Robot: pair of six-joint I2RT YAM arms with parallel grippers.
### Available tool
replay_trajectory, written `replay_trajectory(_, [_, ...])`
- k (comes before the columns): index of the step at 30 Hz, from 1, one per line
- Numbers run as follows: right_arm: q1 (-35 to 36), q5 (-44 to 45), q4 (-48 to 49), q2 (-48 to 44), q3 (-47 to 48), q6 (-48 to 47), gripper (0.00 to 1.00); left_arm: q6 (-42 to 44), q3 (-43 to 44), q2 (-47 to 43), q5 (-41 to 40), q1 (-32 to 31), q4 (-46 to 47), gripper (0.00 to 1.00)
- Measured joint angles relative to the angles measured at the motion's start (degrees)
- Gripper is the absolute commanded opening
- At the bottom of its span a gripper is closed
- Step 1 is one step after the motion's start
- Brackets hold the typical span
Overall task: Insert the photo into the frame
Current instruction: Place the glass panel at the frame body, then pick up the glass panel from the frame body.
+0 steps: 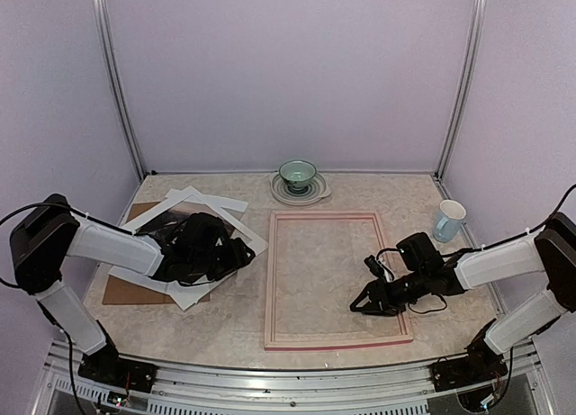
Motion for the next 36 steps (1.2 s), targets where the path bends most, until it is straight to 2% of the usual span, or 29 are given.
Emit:
replay_trajectory(16, [0.0, 0.9, 4.17, 3.28, 1.86, 1.84, 0.56, 0.17, 1.09, 2.03, -1.77, 0.0, -5.53, 0.52])
replay_trajectory(23, [-0.02, 1.6, 4.42, 3.3, 1.97, 2.16, 0.58, 1.18, 3.65, 4.24, -3.08, -0.02, -8.72, 0.5])
replay_trajectory(36, [-1.64, 2.16, 6.03, 4.35, 2.89, 3.76, 0.62, 2.14, 5.95, 6.47, -3.67, -0.33, -9.03, 0.49])
